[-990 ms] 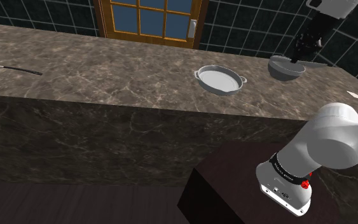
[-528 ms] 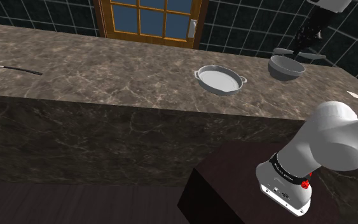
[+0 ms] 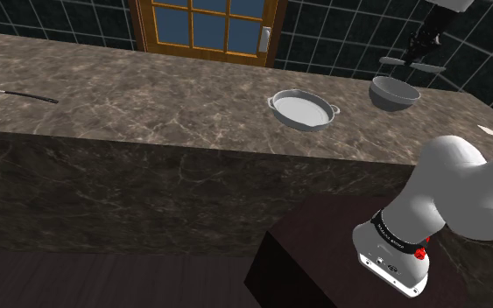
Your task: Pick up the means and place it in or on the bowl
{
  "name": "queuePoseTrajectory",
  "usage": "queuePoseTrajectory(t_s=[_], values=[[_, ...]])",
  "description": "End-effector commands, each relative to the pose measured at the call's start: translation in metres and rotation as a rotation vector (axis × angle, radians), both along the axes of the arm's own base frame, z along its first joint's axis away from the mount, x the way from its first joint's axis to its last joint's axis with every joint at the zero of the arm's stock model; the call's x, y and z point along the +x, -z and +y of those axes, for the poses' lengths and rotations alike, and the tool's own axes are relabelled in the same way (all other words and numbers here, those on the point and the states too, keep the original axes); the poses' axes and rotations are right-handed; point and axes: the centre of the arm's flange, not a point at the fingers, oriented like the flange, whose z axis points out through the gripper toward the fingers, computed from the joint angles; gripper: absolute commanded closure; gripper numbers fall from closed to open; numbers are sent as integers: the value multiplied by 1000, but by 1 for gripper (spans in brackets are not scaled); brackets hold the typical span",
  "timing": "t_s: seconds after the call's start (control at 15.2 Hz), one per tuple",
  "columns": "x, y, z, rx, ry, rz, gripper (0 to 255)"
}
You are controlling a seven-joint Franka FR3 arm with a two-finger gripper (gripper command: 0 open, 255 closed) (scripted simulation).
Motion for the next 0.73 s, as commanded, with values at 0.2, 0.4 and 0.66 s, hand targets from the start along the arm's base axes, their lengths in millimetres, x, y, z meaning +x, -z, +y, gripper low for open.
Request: queuePoseTrajectory(t_s=[0.2,0.4,0.66], values=[[14,2,-41,-5,0,0,255],[14,18,-41,-5,0,0,255],[14,39,-41,-5,0,0,255]])
